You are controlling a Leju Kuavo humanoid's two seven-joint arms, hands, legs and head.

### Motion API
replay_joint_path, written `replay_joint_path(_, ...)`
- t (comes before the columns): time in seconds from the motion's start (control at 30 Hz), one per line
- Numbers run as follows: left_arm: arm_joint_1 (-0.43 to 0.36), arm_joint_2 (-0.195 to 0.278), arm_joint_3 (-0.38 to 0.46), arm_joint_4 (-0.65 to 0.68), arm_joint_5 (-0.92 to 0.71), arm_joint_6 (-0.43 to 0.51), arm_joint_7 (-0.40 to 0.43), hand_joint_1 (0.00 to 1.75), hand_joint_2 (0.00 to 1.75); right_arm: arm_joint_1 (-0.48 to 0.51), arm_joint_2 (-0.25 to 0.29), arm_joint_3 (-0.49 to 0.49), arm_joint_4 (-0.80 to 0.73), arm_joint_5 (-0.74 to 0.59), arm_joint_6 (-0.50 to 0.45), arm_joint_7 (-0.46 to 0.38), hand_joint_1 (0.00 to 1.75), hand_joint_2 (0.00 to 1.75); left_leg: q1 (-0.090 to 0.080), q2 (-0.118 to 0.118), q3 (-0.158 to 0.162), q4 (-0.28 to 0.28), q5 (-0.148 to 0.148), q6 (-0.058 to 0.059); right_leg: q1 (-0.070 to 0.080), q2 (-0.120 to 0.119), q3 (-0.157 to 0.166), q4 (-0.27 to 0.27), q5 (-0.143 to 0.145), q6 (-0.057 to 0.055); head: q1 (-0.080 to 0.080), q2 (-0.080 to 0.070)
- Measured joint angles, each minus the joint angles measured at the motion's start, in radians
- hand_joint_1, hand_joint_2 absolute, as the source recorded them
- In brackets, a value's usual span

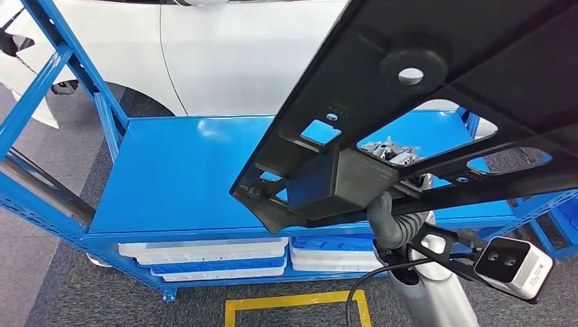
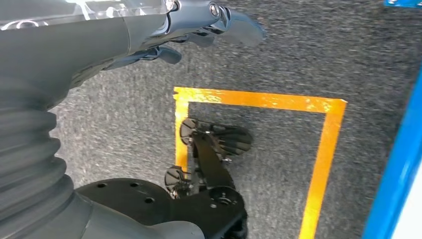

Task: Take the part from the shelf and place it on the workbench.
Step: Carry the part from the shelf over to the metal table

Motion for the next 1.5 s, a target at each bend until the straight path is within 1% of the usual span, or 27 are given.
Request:
replay_joint_path(0.1,0.001,0.000,-0.001,0.000,0.000,0.002,0.000,0.00,1.75,0.002,-0.001,0.000,0.001,-0.005,0.000,-0.005,1.75,1.75,-0.008,-0.001,-0.012,0.006,0.010,-0.003,0.012,-0.001,0.130,-0.205,0.069,-0.024,-0.001,0.000)
replay_joint_path(0.13,0.001,0.000,-0.001,0.000,0.000,0.003,-0.001,0.00,1.75,0.003,-0.001,0.000,0.001,-0.006,0.001,-0.011,1.75,1.75,-0.009,-0.001,-0.015,0.007,0.013,-0.006,0.017,-0.002,0.156,-0.254,0.081,-0.031,0.000,0.000)
replay_joint_path(0.17,0.001,0.000,-0.001,0.000,0.000,0.005,-0.001,0.00,1.75,0.005,-0.001,0.000,0.002,-0.006,0.001,-0.019,1.75,1.75,-0.009,0.000,-0.017,0.007,0.016,-0.011,0.020,-0.003,0.166,-0.277,0.086,-0.036,-0.001,0.000)
replay_joint_path(0.23,0.002,0.001,-0.002,0.002,0.000,0.011,-0.002,0.00,1.75,0.015,-0.001,0.000,0.002,-0.005,0.003,-0.037,1.75,1.75,-0.009,0.001,-0.021,0.005,0.025,-0.022,0.022,-0.003,0.163,-0.284,0.097,-0.044,0.001,0.000)
replay_joint_path(0.3,0.004,0.005,-0.002,0.003,0.000,0.016,-0.004,0.00,1.75,0.024,0.000,0.001,0.003,-0.002,0.007,-0.048,1.75,1.75,-0.007,0.000,-0.029,0.022,0.007,-0.034,0.016,-0.006,0.159,-0.295,0.113,-0.052,0.000,0.000)
replay_joint_path(0.33,0.004,0.007,-0.003,0.004,0.000,0.018,-0.005,0.00,1.75,0.027,0.000,0.001,0.004,-0.001,0.009,-0.051,1.75,1.75,-0.005,-0.001,-0.043,0.057,-0.022,-0.041,0.012,-0.007,0.154,-0.300,0.121,-0.056,-0.001,0.000)
replay_joint_path(0.43,0.006,0.015,-0.005,0.004,-0.004,0.017,-0.008,0.00,1.75,0.038,0.000,0.001,0.010,0.002,0.009,-0.055,1.75,1.75,0.008,-0.002,-0.109,0.247,-0.139,-0.060,0.010,-0.009,0.130,-0.300,0.139,-0.058,-0.002,0.000)
replay_joint_path(0.47,0.006,0.019,-0.007,0.004,-0.007,0.016,-0.009,0.00,1.75,0.044,0.000,0.000,0.012,0.004,0.007,-0.055,1.75,1.75,0.013,-0.002,-0.115,0.282,-0.154,-0.065,0.009,-0.009,0.121,-0.298,0.145,-0.057,-0.002,0.000)
replay_joint_path(0.5,0.007,0.023,-0.009,0.005,-0.009,0.017,-0.011,0.00,1.75,0.049,0.000,0.000,0.014,0.006,0.006,-0.055,1.75,1.75,0.016,-0.002,-0.100,0.276,-0.149,-0.069,0.008,-0.008,0.113,-0.296,0.150,-0.054,-0.002,0.000)
replay_joint_path(0.53,0.007,0.027,-0.012,0.005,-0.011,0.018,-0.013,0.00,1.75,0.053,0.000,-0.002,0.016,0.006,0.006,-0.056,1.75,1.75,0.020,-0.001,-0.063,0.227,-0.128,-0.072,0.006,-0.008,0.105,-0.292,0.154,-0.050,-0.002,0.000)
replay_joint_path(0.6,0.006,0.035,-0.019,0.005,-0.012,0.024,-0.020,0.00,1.75,0.059,0.001,-0.006,0.017,0.003,0.013,-0.056,1.75,1.75,0.023,-0.003,0.029,0.082,-0.084,-0.072,0.004,-0.008,0.093,-0.284,0.160,-0.040,-0.002,0.000)
replay_joint_path(0.63,0.005,0.038,-0.023,0.005,-0.012,0.028,-0.024,0.00,1.75,0.060,0.002,-0.009,0.017,0.000,0.018,-0.056,1.75,1.75,0.022,-0.005,0.059,0.029,-0.071,-0.067,0.004,-0.008,0.089,-0.281,0.164,-0.034,-0.002,0.000)
replay_joint_path(0.67,0.005,0.041,-0.025,0.005,-0.012,0.031,-0.026,0.00,1.75,0.060,0.003,-0.013,0.017,-0.003,0.023,-0.056,1.75,1.75,0.020,-0.007,0.070,0.004,-0.068,-0.060,0.005,-0.008,0.086,-0.280,0.168,-0.028,-0.001,0.000)
replay_joint_path(0.77,0.006,0.045,-0.029,0.005,-0.012,0.035,-0.028,0.00,1.75,0.061,0.005,-0.022,0.019,-0.006,0.030,-0.056,1.75,1.75,0.016,-0.008,0.061,-0.002,-0.053,-0.034,0.002,-0.007,0.081,-0.280,0.177,-0.007,-0.001,0.000)
replay_joint_path(0.83,0.005,0.045,-0.029,0.005,-0.012,0.035,-0.029,0.00,1.75,0.062,0.005,-0.027,0.020,-0.007,0.033,-0.056,1.75,1.75,0.017,-0.004,0.051,-0.006,-0.038,-0.016,-0.001,-0.005,0.059,-0.235,0.137,0.001,0.001,0.000)
replay_joint_path(0.9,0.005,0.046,-0.029,0.005,-0.012,0.035,-0.029,0.00,1.75,0.063,0.005,-0.030,0.021,-0.007,0.034,-0.056,1.75,1.75,0.014,-0.003,0.033,-0.006,-0.024,-0.006,-0.003,-0.004,0.007,-0.103,0.051,0.006,0.002,0.000)
replay_joint_path(0.93,0.005,0.046,-0.029,0.005,-0.012,0.035,-0.030,0.00,1.75,0.065,0.005,-0.031,0.022,-0.007,0.034,-0.056,1.75,1.75,0.012,-0.002,0.024,-0.006,-0.018,-0.005,-0.003,-0.003,-0.016,-0.034,0.016,0.007,0.002,0.000)
replay_joint_path(0.97,0.006,0.046,-0.029,0.006,-0.012,0.035,-0.030,0.00,1.75,0.067,0.005,-0.032,0.023,-0.007,0.034,-0.056,1.75,1.75,0.009,-0.002,0.016,-0.005,-0.012,-0.003,-0.003,-0.003,-0.028,0.010,-0.003,0.007,0.003,0.000)
replay_joint_path(1.0,0.006,0.046,-0.029,0.006,-0.012,0.035,-0.031,0.00,1.75,0.069,0.005,-0.033,0.025,-0.008,0.034,-0.056,1.75,1.75,0.006,-0.003,0.009,-0.004,-0.008,-0.003,-0.002,-0.003,-0.016,0.010,0.000,0.004,0.003,0.000)
replay_joint_path(1.03,0.007,0.046,-0.029,0.006,-0.012,0.035,-0.032,0.00,1.75,0.070,0.005,-0.034,0.026,-0.010,0.035,-0.056,1.75,1.75,0.003,-0.003,0.003,-0.004,-0.003,-0.003,0.000,-0.003,0.015,-0.029,0.017,-0.001,0.003,0.000)
replay_joint_path(1.13,0.006,0.045,-0.029,0.006,-0.011,0.038,-0.039,0.00,1.75,0.062,0.005,-0.037,0.031,-0.025,0.038,-0.056,1.75,1.75,-0.004,-0.004,-0.007,-0.001,0.009,-0.008,0.012,-0.005,0.148,-0.238,0.078,-0.026,0.002,0.000)
replay_joint_path(1.2,0.006,0.044,-0.029,0.006,-0.011,0.041,-0.043,0.00,1.75,0.056,0.005,-0.041,0.036,-0.039,0.041,-0.056,1.75,1.75,-0.003,-0.002,-0.011,0.000,0.016,-0.018,0.020,-0.008,0.174,-0.290,0.088,-0.037,0.002,0.000)
replay_joint_path(1.27,0.006,0.045,-0.030,0.006,-0.010,0.044,-0.045,0.00,1.75,0.055,0.005,-0.050,0.041,-0.050,0.052,-0.056,1.75,1.75,-0.001,-0.001,-0.015,-0.001,0.022,-0.029,0.019,-0.009,0.170,-0.297,0.103,-0.043,0.002,0.000)
replay_joint_path(1.33,0.008,0.045,-0.030,0.006,-0.006,0.045,-0.049,0.00,1.75,0.056,0.006,-0.059,0.045,-0.049,0.065,-0.056,1.75,1.75,0.000,-0.002,-0.030,0.030,-0.006,-0.040,0.012,-0.011,0.165,-0.310,0.120,-0.051,0.000,0.000)
replay_joint_path(1.43,0.008,0.046,-0.033,0.006,-0.006,0.045,-0.048,0.00,1.75,0.061,0.012,-0.068,0.050,-0.036,0.067,-0.056,1.75,1.75,0.009,-0.003,-0.094,0.205,-0.121,-0.059,0.009,-0.013,0.145,-0.314,0.140,-0.057,-0.004,0.000)
replay_joint_path(1.47,0.009,0.047,-0.036,0.006,-0.008,0.045,-0.045,0.00,1.75,0.066,0.013,-0.070,0.052,-0.034,0.067,-0.056,1.75,1.75,0.013,-0.003,-0.107,0.255,-0.144,-0.064,0.009,-0.013,0.137,-0.312,0.144,-0.056,-0.004,0.000)
replay_joint_path(1.5,0.009,0.047,-0.040,0.006,-0.009,0.046,-0.041,0.00,1.75,0.070,0.014,-0.071,0.055,-0.035,0.069,-0.056,1.75,1.75,0.016,-0.003,-0.104,0.272,-0.149,-0.068,0.009,-0.013,0.129,-0.309,0.149,-0.054,-0.004,0.000)
